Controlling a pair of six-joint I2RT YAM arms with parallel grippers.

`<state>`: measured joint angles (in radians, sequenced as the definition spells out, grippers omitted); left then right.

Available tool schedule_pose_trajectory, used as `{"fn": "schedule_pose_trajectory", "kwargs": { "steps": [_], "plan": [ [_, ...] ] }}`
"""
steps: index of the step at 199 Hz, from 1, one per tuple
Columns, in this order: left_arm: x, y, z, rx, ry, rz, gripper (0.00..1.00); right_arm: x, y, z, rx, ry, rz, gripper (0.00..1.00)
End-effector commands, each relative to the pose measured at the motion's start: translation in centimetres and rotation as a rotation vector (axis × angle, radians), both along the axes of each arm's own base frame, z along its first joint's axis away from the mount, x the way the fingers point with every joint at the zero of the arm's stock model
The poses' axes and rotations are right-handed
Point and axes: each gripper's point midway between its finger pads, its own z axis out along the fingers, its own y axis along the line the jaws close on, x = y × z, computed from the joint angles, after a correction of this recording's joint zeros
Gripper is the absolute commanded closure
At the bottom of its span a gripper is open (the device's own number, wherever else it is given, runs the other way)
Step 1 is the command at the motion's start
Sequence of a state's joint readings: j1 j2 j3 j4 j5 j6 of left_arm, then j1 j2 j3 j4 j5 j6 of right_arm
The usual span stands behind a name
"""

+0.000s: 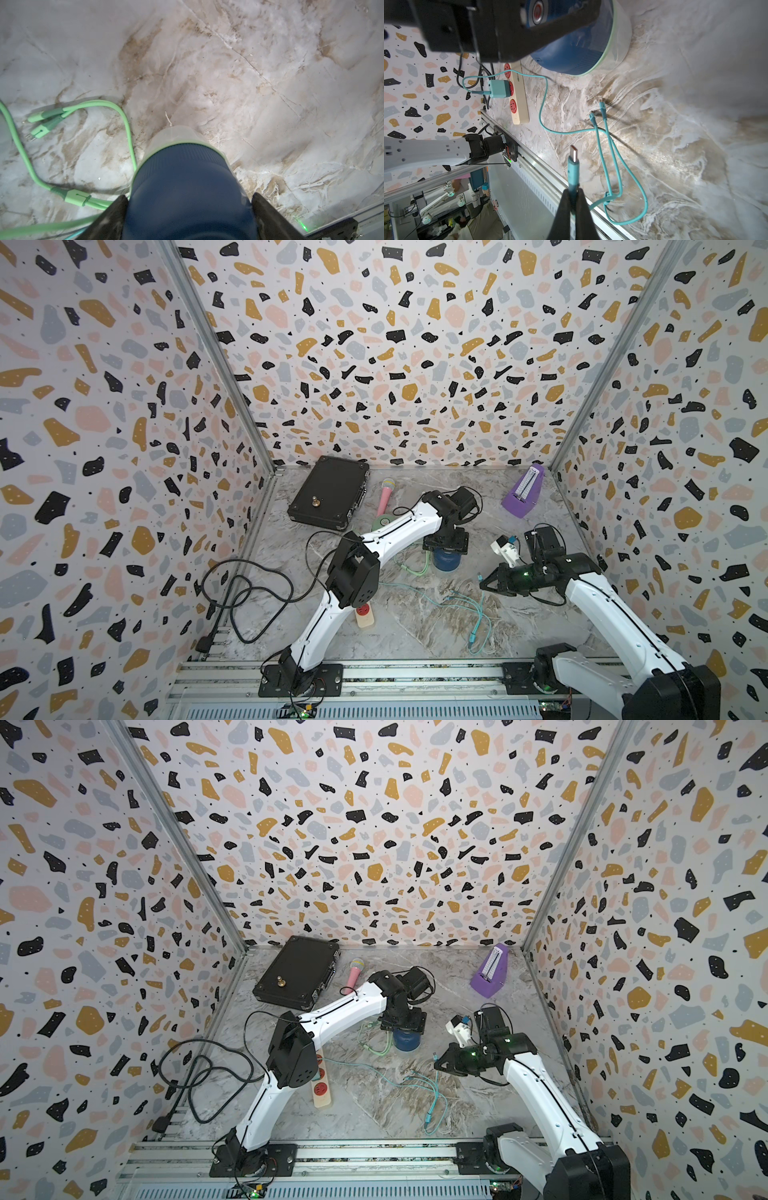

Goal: Charge the cordless meat grinders
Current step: Pick up the cordless meat grinder at the center of the board.

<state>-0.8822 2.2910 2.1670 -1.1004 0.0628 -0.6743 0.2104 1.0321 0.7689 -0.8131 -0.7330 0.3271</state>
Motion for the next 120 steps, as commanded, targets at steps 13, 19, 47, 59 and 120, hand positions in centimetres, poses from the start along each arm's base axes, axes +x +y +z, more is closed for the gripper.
{"fn": "schedule_pose_trajectory", "kwargs": {
  "steps": [13, 19, 47, 59, 120],
  "plan": [
    [-1.1, 2.4, 0.3, 0.083, 0.016, 0.057, 0.27, -0.4, 0.4, 1.1, 0.04, -0.039, 0.028, 0.93],
    [-1.1, 2.5, 0.8, 0.082, 0.009, 0.065, 0.28, -0.5, 0.4, 1.1, 0.043, -0.041, 0.03, 0.93],
    [-1.4, 3.6, 4.2, 0.07, -0.025, 0.12, 0.3, -0.6, 0.6, 1.3, 0.059, -0.044, 0.038, 0.94],
    [-1.7, 4.3, 5.8, 0.063, -0.04, 0.149, 0.3, -0.6, 0.6, 1.4, 0.063, -0.047, 0.041, 0.94],
    [-4.9, 8.9, 9.9, 0.038, -0.05, 0.296, 0.31, -0.8, 1.0, 1.8, 0.094, -0.054, 0.062, 0.96]
  ]
}}
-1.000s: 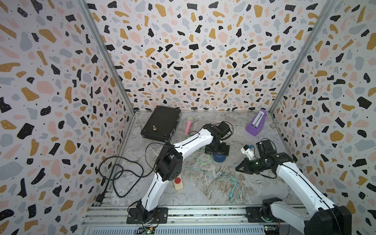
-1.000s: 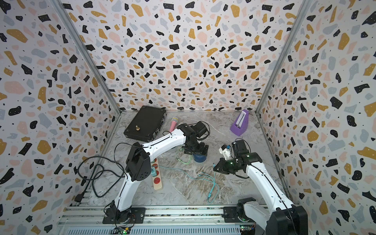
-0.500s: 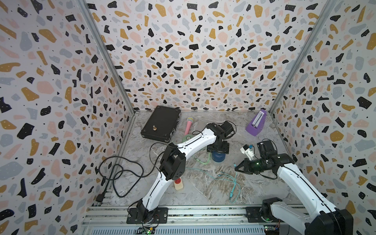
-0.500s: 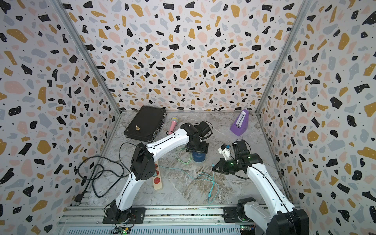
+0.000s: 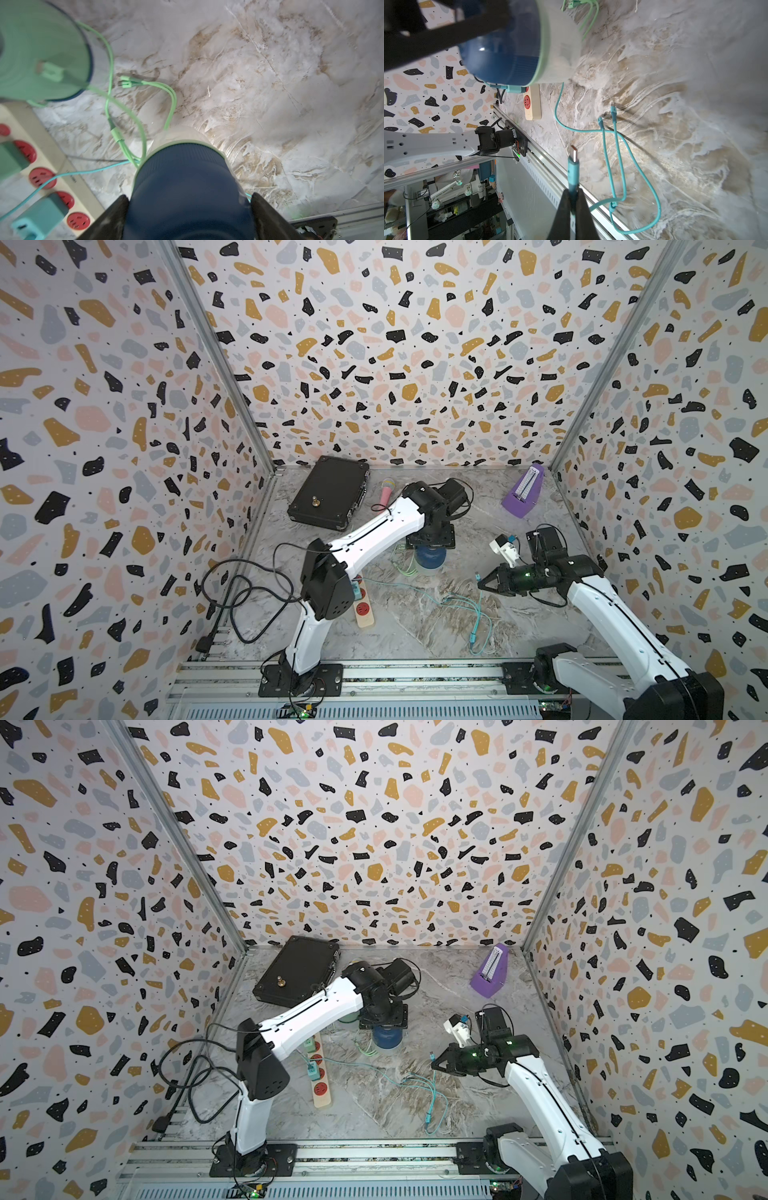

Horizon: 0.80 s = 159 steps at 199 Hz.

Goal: Charge the cordless meat grinders
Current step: Pick up the cordless meat grinder at the center of the board, then place the cordless meat grinder at the center of the board.

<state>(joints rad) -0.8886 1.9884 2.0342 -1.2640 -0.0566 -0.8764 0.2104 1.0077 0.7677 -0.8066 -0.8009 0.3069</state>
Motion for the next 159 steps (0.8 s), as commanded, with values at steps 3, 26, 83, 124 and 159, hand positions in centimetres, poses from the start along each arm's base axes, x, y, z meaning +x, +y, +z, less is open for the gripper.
{"fn": "schedule_pose_trajectory", "kwargs": {
  "steps": [3, 26, 83, 124, 159],
  "plan": [
    [-1.8, 2.2, 1.4, -0.004, 0.005, 0.08, 0.31, -0.3, 0.3, 0.6, 0.031, -0.025, 0.023, 0.96],
    [-2.7, 4.1, 2.4, 0.003, -0.013, 0.109, 0.31, -0.4, 0.4, 0.8, 0.042, -0.023, 0.033, 0.96],
    [-3.9, 7.7, 2.0, 0.06, -0.022, 0.144, 0.32, -0.6, 0.5, 0.8, 0.046, -0.017, 0.041, 0.96],
    [-0.1, 10.3, 0.0, 0.087, -0.056, 0.229, 0.32, -0.8, 0.7, 1.1, 0.057, -0.02, 0.056, 0.96],
    [2.1, 9.7, -2.4, 0.054, -0.046, 0.243, 0.31, -1.2, 1.1, 1.5, 0.063, -0.027, 0.094, 0.96]
  ]
}}
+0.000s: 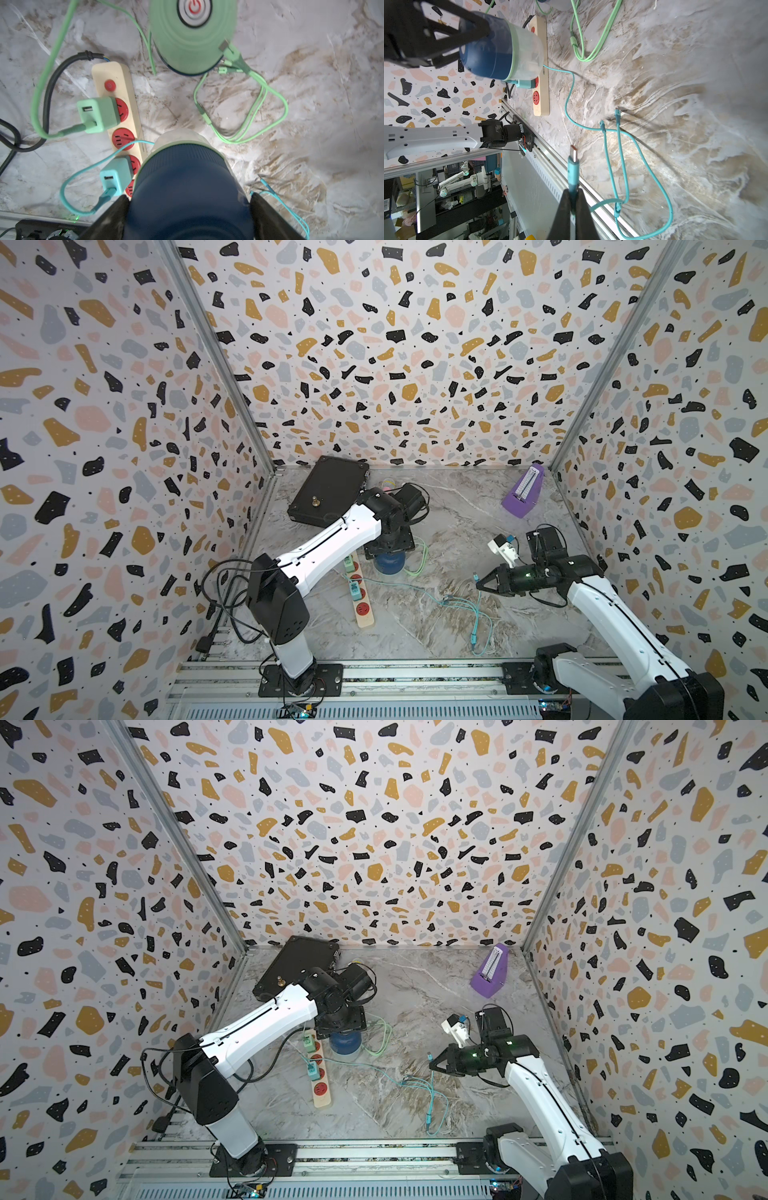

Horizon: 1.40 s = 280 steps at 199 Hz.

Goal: Charge the cordless meat grinders
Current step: Place the cordless meat grinder at the center of the board.

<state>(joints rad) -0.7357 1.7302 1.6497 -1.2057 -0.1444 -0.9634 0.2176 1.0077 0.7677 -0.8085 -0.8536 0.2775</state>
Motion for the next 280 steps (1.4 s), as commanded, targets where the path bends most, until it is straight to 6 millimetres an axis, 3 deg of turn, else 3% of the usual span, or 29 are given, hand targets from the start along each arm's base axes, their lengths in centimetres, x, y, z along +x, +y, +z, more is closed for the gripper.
{"fn": "schedule_pose_trajectory", "kwargs": {
  "steps": [1, 44, 81, 141, 178, 221, 260, 280],
  "plan": [
    [2.0, -1.1, -1.1, -0.029, -0.041, -0.017, 0.32, -0.7, 0.5, 1.0, 0.019, -0.017, 0.049, 0.96],
    [2.2, -1.3, -4.3, -0.008, 0.017, -0.025, 0.32, -1.0, 1.2, 1.4, 0.014, -0.014, 0.102, 0.96],
    [0.8, -0.7, -6.2, -0.006, 0.078, -0.024, 0.32, -1.5, 2.0, 1.8, 0.038, 0.009, 0.139, 0.96],
    [-1.7, -0.2, -7.6, -0.024, 0.139, -0.015, 0.33, -5.5, 4.2, 5.6, 0.228, 0.057, 0.288, 0.98],
    [-1.5, -0.5, -5.5, -0.068, 0.1, -0.021, 0.33, -9.0, 4.9, 8.2, 0.335, 0.061, 0.4, 0.98],
    [-0.3, -1.9, -1.6, -0.147, 0.026, -0.035, 0.33, -11.9, 4.6, 8.5, 0.33, 0.088, 0.466, 0.99],
    [-0.1, -2.4, -0.4, -0.179, -0.01, -0.045, 0.34, -13.8, 4.4, 10.0, 0.35, 0.079, 0.496, 0.99],
    [-0.1, -2.9, -1.7, -0.17, -0.009, -0.053, 0.35, -14.0, 4.4, 10.3, 0.355, 0.078, 0.481, 1.0]
  ]
}}
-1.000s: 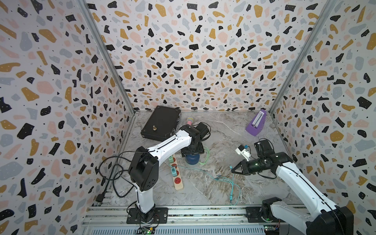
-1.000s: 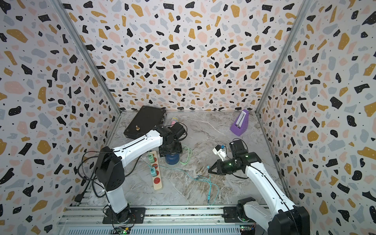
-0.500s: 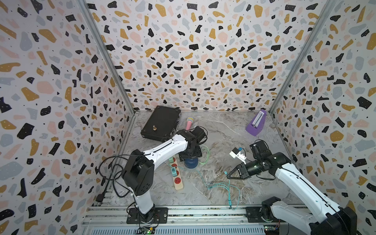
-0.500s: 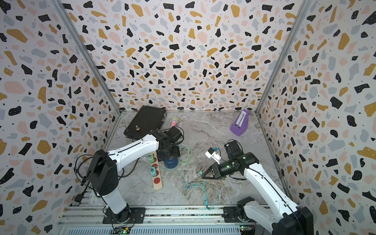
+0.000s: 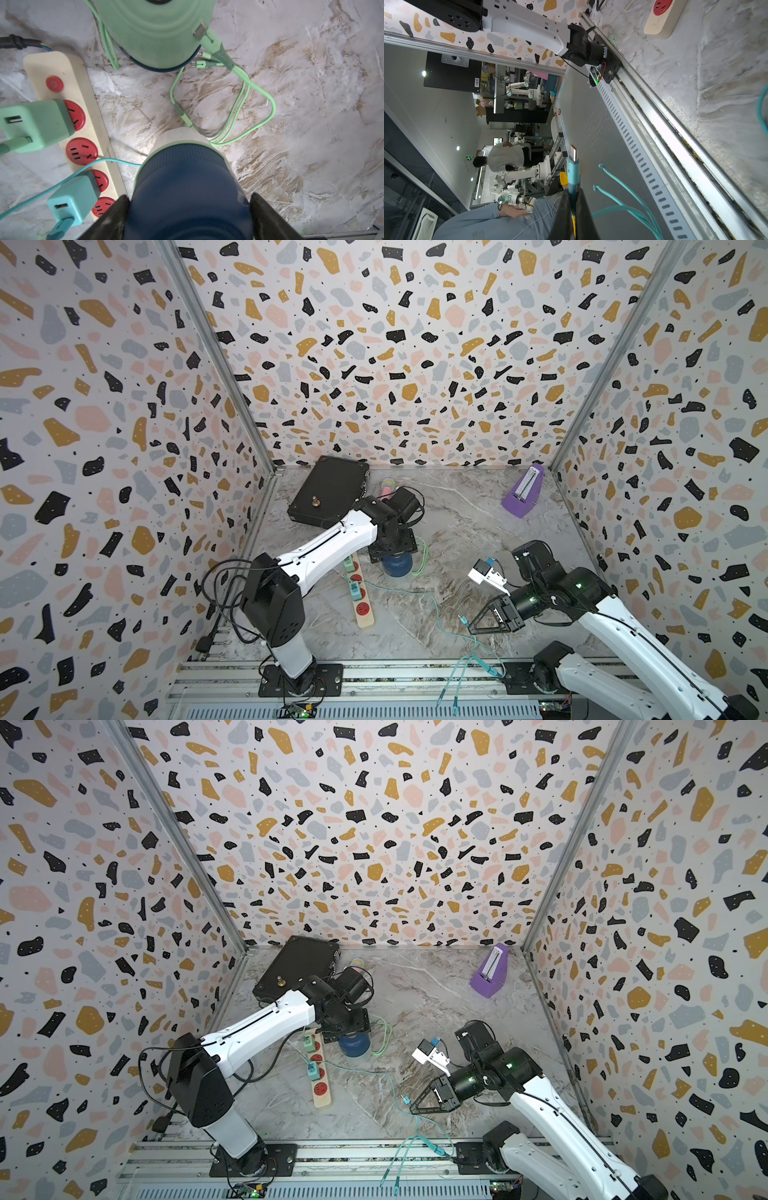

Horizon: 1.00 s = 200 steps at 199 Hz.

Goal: Charge the cordless meat grinders
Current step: Place the cordless meat grinder at the center of the board.

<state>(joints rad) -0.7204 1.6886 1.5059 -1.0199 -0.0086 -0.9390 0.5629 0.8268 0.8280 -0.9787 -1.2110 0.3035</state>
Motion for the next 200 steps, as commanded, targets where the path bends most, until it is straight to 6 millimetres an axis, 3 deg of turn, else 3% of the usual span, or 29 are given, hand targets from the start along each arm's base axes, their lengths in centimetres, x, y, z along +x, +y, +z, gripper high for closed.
{"fn": "schedule_pose_trajectory", "kwargs": {
  "steps": [1, 48, 73, 110, 139, 174, 200],
  "plan": [
    [0.1, -0.8, 0.3, -0.021, -0.033, -0.009, 0.35, -0.6, -0.1, 1.9, 0.03, 0.006, -0.005, 1.0],
    [1.2, -0.3, -3.4, 0.049, -0.053, 0.023, 0.36, -0.1, 0.2, 2.1, 0.044, 0.008, -0.043, 1.0],
    [0.3, 0.1, -4.5, 0.083, -0.012, 0.019, 0.36, 0.3, 0.3, 1.4, 0.017, 0.008, -0.053, 1.0],
    [-1.9, 2.3, -6.5, 0.117, 0.038, 0.058, 0.36, 1.4, 0.7, 0.5, -0.013, 0.001, -0.076, 1.0],
    [-3.9, 3.1, -5.9, 0.115, 0.074, 0.049, 0.38, 2.4, 1.1, -0.6, -0.052, 0.0, -0.087, 1.0],
    [-6.5, 5.5, -4.3, 0.156, 0.103, 0.048, 0.39, 4.0, 1.7, -1.4, -0.083, -0.011, -0.091, 1.0],
    [-6.8, 6.9, -2.9, 0.166, 0.063, 0.063, 0.4, 5.1, 2.1, -1.7, -0.081, -0.012, -0.095, 1.0]
  ]
}}
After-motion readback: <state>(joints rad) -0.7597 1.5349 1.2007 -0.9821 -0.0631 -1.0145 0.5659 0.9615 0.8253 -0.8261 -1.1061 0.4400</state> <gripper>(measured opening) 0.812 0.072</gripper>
